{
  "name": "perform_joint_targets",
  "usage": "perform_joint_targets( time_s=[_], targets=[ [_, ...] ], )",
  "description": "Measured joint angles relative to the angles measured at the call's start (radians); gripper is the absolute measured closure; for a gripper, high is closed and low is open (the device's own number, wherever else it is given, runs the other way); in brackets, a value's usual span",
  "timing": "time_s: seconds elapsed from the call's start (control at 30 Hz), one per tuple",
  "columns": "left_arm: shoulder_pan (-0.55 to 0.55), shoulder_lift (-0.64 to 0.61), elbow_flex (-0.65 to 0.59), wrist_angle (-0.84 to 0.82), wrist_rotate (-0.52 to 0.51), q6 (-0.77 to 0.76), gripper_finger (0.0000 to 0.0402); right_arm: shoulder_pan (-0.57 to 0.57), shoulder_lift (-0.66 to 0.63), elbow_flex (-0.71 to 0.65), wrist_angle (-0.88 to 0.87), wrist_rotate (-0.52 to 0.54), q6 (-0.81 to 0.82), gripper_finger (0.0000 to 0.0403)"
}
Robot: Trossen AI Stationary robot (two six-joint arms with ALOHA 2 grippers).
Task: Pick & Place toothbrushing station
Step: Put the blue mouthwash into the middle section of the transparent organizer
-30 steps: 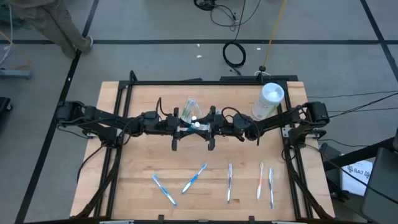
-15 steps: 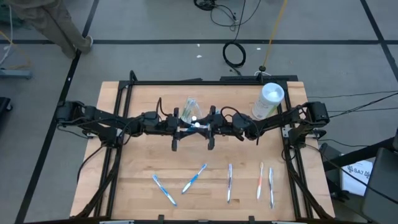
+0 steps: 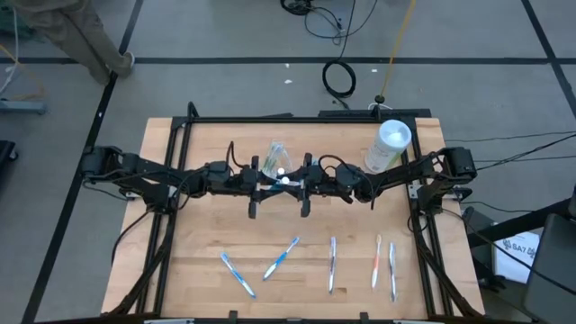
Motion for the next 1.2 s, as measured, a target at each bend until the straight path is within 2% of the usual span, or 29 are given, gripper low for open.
perform_joint_targets(
  time_s=[0.17, 0.27, 0.37, 0.53, 0.9, 1.03, 1.2],
  targets=[
    [0.000, 0.000, 0.000, 0.000, 0.000, 0.001, 0.0282, 0.000, 0.000, 0.000, -0.001, 0.000, -0.002, 0.0315],
    [0.000, 0.000, 0.000, 0.001, -0.002, -0.001, 0.0275, 0.000, 0.000, 0.000, -0.001, 0.000, -0.001, 0.0307],
    [0.000, 0.000, 0.000, 0.000, -0.001, -0.001, 0.0276, 0.000, 0.000, 0.000, -0.001, 0.000, -0.001, 0.0299],
    [0.000, 0.000, 0.000, 0.000, -0.001, -0.001, 0.0279, 0.000, 0.000, 0.000, -0.003, 0.000, -0.005, 0.0315],
    [0.000, 0.000, 0.000, -0.056, -0.004, -0.013, 0.0279, -0.003, 0.000, 0.000, -0.023, 0.001, -0.018, 0.0310],
    [0.000, 0.000, 0.000, -0.078, -0.058, -0.013, 0.0273, -0.019, -0.001, 0.000, -0.074, 0.001, -0.018, 0.0312],
    [0.000, 0.000, 0.000, -0.125, -0.127, -0.008, 0.0238, -0.046, -0.003, -0.001, -0.141, 0.001, -0.015, 0.0313]
  ],
)
